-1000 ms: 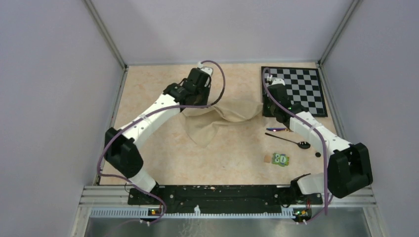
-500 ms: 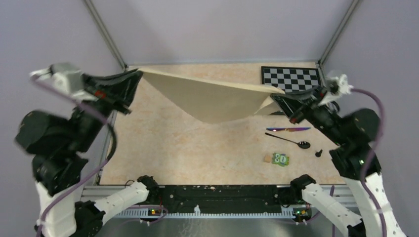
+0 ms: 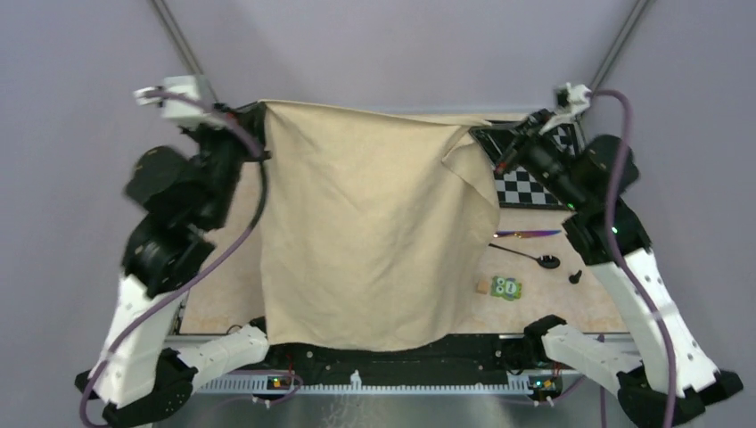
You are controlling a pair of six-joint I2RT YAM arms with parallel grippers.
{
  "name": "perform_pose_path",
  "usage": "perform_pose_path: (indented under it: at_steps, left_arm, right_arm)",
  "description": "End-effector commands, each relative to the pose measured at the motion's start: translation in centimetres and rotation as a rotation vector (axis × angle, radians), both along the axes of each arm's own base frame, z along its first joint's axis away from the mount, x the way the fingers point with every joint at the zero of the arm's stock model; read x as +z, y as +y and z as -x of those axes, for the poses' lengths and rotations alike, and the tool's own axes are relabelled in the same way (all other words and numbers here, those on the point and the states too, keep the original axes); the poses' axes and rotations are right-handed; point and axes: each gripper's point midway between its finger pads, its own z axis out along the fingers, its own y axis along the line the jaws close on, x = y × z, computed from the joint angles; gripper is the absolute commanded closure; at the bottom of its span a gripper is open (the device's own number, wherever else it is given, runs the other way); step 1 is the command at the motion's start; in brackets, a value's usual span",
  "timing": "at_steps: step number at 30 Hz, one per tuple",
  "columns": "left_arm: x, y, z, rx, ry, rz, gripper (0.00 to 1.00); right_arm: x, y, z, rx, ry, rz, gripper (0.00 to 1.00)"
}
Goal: Fold the napkin into a case and place the utensils inside
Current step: Flatten out the crumpled napkin at the center of the board.
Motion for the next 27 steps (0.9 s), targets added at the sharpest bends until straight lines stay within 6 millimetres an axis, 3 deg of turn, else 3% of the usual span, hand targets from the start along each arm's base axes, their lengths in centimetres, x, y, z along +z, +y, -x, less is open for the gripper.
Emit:
perform_pose_path:
  at_steps: [1, 3, 7, 9, 10, 12, 14, 17, 19, 20, 22, 26, 27]
  left_arm:
    - [-7.6, 3.5, -9.1, 0.489, 0.162, -0.118, 1.0]
    - [-12.7, 4.1, -13.8, 0.515, 0.273, -0.134, 1.0]
    - [-24.8, 10.7, -21.0, 0.652, 0.576, -0.073, 1.0]
    - [-30.9, 13.4, -23.9, 0.747, 0.712, -0.101, 1.0]
    - [-33.6, 14.7, -24.9, 0.781, 0.793, -0.089, 1.0]
    - [-37.7, 15.2, -26.9, 0.739, 0.958, -0.053, 1.0]
    - [-39.2, 15.6, -28.4, 0.665, 1.038, -0.068, 0.95]
    - [-38.9, 15.2, -27.8, 0.643, 1.069, -0.082, 0.51]
    - [-37.8, 14.4, -26.7, 0.596, 1.027, -0.059, 0.28]
    - [-37.4, 13.7, -26.3, 0.554, 0.998, -0.043, 0.19]
    - [-36.7, 12.1, -25.1, 0.461, 0.95, -0.009, 0.03]
    - [-36.0, 7.0, -21.7, 0.175, 0.925, 0.077, 0.01]
    - [-36.7, 5.7, -20.6, 0.106, 0.942, 0.092, 0.01]
  right_arm:
    - [-7.6, -2.1, -11.2, -0.338, 0.236, 0.091, 1.0]
    - [-11.9, -1.4, -15.0, -0.342, 0.302, 0.147, 1.0]
    - [-20.6, 1.1, -21.2, -0.173, 0.403, 0.291, 0.98]
    - [-25.3, 0.7, -25.1, -0.189, 0.46, 0.435, 0.71]
    - [-28.6, -0.3, -26.7, -0.23, 0.54, 0.538, 0.64]
    - [-31.1, -3.7, -29.6, -0.432, 0.633, 0.696, 0.57]
    - [-29.7, -4.8, -30.7, -0.511, 0.661, 0.74, 0.46]
    - [-29.3, -4.1, -29.0, -0.509, 0.688, 0.801, 0.44]
    - [-29.0, -2.2, -26.9, -0.46, 0.658, 0.787, 0.4]
    - [-28.0, -0.7, -25.7, -0.411, 0.63, 0.73, 0.37]
    - [-28.3, 3.0, -23.6, -0.255, 0.63, 0.609, 0.34]
    - [-29.8, 7.6, -20.5, -0.037, 0.694, 0.354, 0.34]
    - [-30.3, 8.5, -19.8, 0.008, 0.715, 0.305, 0.34]
